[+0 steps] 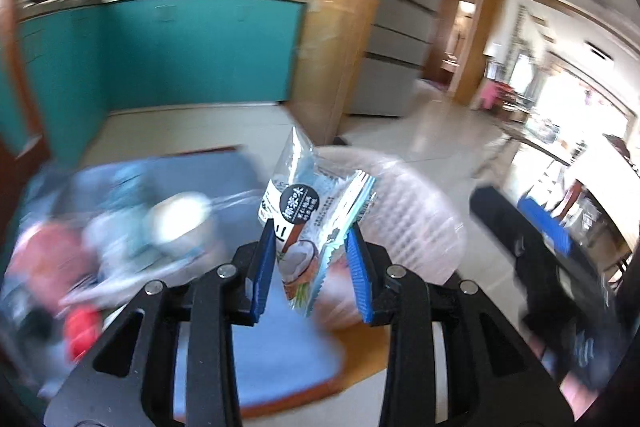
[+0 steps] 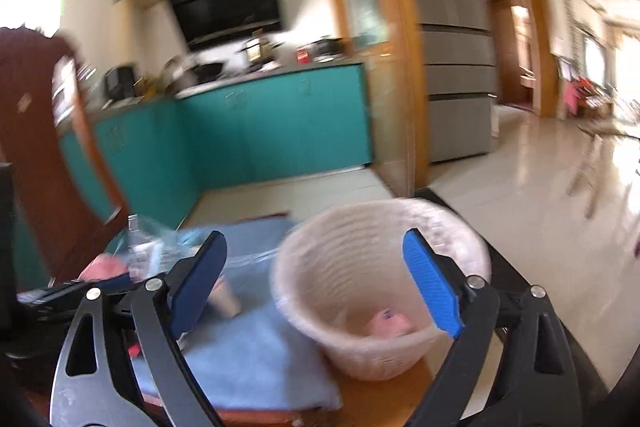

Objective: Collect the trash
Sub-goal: 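Carry the clear snack wrapper with the left tool and release it into the basket, then grasp the white box with the left tool while the right tool grasps the white paper cup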

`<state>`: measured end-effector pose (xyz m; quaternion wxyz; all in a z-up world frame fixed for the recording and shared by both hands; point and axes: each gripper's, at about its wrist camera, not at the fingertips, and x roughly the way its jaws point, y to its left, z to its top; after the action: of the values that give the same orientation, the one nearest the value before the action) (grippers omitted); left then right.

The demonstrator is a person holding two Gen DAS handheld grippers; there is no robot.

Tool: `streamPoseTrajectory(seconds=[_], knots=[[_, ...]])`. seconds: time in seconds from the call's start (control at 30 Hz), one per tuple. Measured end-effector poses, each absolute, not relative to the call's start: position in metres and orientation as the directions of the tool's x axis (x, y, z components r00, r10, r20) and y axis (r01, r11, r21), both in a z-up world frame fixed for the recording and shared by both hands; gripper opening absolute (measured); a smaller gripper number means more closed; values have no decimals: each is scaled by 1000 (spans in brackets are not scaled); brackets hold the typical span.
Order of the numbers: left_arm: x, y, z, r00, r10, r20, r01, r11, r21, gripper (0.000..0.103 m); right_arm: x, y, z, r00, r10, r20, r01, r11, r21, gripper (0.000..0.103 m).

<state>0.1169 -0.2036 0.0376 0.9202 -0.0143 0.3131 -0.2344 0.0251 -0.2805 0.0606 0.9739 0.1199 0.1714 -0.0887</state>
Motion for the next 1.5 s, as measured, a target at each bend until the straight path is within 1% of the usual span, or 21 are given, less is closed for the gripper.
streamPoseTrajectory(seconds=[0.07, 0.1, 0.17, 0.23, 0.27, 0.3, 0.33, 0.4, 0.47, 0.63, 0.7, 0.77, 0.87, 0.9, 1.1, 1.27, 1.33, 1.4, 1.43, 1.5], knots=[[140, -238, 33, 678, -456, -577, 462, 875, -148, 44, 24, -307, 60, 920, -162, -357, 268, 925, 270, 88], [151, -249, 27, 686, -444, -577, 458, 879, -131, 59, 25, -313, 59, 917, -170, -361, 280, 919, 279, 88], [161, -249, 18, 704, -399, -588, 413, 903, -118, 75, 20, -326, 58, 919, -187, -346, 304, 896, 323, 88], [160, -232, 12, 700, -400, -592, 387, 909, -156, 76, 22, -328, 57, 917, -173, -359, 295, 901, 319, 88], [156, -218, 11, 701, -404, -588, 378, 909, -174, 81, 25, -326, 54, 915, -158, -372, 282, 909, 307, 88], [151, -207, 12, 710, -392, -584, 365, 915, -171, 85, 27, -322, 52, 913, -148, -379, 273, 915, 298, 88], [139, -187, 13, 732, -363, -577, 341, 928, -150, 86, 29, -318, 51, 911, -133, -390, 257, 923, 287, 88], [119, -155, 18, 761, -312, -569, 301, 946, -117, 92, 34, -307, 48, 909, -96, -406, 218, 939, 265, 88], [95, -111, 23, 789, -254, -559, 240, 966, -99, 95, 38, -295, 46, 905, -60, -421, 178, 952, 248, 88], [61, -30, 19, 812, -137, -567, 105, 991, -89, 96, 49, -249, 35, 872, 44, -487, 45, 985, 169, 88], [55, -12, 8, 792, -118, -599, 81, 993, -87, 96, 49, -232, 30, 858, 79, -507, -9, 990, 139, 88], [57, -10, 0, 766, -138, -628, 102, 990, -94, 96, 48, -214, 25, 845, 102, -525, -49, 992, 113, 88], [61, -14, -13, 742, -118, -660, 100, 993, -66, 96, 47, -199, 24, 837, 120, -533, -81, 992, 96, 88], [63, -13, -16, 734, -122, -668, 97, 992, -75, 96, 46, -195, 23, 836, 124, -535, -89, 992, 91, 88], [62, -9, -16, 732, -153, -663, 102, 988, -116, 96, 48, -179, 20, 826, 130, -549, -109, 991, 72, 88], [74, -14, -20, 732, -151, -665, 115, 988, -98, 95, 49, -180, 17, 818, 130, -561, -112, 992, 65, 88], [83, -15, -24, 733, -155, -662, 130, 988, -87, 94, 49, -180, 17, 819, 129, -560, -111, 992, 67, 88], [96, -14, -31, 725, -162, -669, 150, 986, -77, 83, 50, -180, 16, 818, 132, -560, -113, 991, 70, 88], [102, -13, -34, 719, -160, -676, 149, 986, -74, 82, 50, -180, 16, 816, 133, -562, -114, 991, 70, 88], [113, -8, -42, 703, -160, -693, 140, 986, -86, 75, 51, -180, 15, 813, 136, -566, -117, 991, 69, 88]])
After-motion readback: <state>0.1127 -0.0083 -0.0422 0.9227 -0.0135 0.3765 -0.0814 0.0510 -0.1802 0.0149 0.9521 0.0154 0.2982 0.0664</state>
